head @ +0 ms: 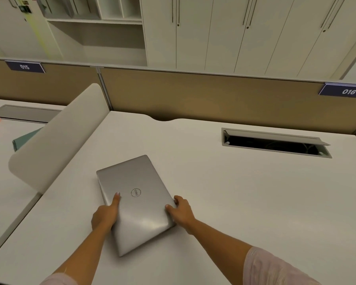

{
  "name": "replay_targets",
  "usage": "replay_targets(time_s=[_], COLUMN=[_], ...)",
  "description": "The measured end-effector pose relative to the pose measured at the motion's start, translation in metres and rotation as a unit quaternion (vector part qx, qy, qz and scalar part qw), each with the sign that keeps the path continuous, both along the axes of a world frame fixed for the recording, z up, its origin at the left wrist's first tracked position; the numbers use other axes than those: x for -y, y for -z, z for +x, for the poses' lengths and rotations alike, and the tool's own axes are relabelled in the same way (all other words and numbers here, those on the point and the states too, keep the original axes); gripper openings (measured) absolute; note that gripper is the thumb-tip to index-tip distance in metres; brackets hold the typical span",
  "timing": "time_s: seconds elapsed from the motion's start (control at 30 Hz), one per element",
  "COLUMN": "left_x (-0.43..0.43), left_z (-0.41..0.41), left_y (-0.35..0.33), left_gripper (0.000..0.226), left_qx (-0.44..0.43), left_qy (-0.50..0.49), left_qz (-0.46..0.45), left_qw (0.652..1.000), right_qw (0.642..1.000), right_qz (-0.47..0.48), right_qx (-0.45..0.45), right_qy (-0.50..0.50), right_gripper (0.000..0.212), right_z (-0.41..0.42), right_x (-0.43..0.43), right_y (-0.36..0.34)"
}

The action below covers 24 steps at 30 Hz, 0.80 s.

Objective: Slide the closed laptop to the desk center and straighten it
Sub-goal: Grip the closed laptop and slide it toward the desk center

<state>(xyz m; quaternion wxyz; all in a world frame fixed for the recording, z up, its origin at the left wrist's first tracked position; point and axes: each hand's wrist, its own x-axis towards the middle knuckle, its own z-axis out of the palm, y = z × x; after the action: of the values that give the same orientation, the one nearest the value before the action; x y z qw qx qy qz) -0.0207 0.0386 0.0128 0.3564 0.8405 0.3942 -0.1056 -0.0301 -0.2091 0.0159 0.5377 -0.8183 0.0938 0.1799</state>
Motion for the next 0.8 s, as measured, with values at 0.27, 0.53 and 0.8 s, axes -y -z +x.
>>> replay_targets(time_s=[0.27,0.53,0.8], left_x=[0.034,0.080,0.154], left_z=[-0.008,-0.007,-0.015], left_y=[0.002,-0.004,0.001], left_gripper=[0.074,0.073,0.075], left_qx=[0.074,0.119,0.108], left_qy=[-0.062,-0.036,-0.008], left_qz=[0.003,0.000,-0.047], left_qw=[0.995,0.992,0.993], right_qw=[0.996,0.984,0.963], right_qz=[-0.017,0.033,0.030], right_qx=[-0.083,-0.102,-0.079], right_qy=[0.022,0.143,0.258], right_gripper=[0.085,0.065,0.050], right_z=[0.005,-0.005,-0.027], right_x=[0.031,0.076,0.131], right_y=[0.000,-0.002,0.000])
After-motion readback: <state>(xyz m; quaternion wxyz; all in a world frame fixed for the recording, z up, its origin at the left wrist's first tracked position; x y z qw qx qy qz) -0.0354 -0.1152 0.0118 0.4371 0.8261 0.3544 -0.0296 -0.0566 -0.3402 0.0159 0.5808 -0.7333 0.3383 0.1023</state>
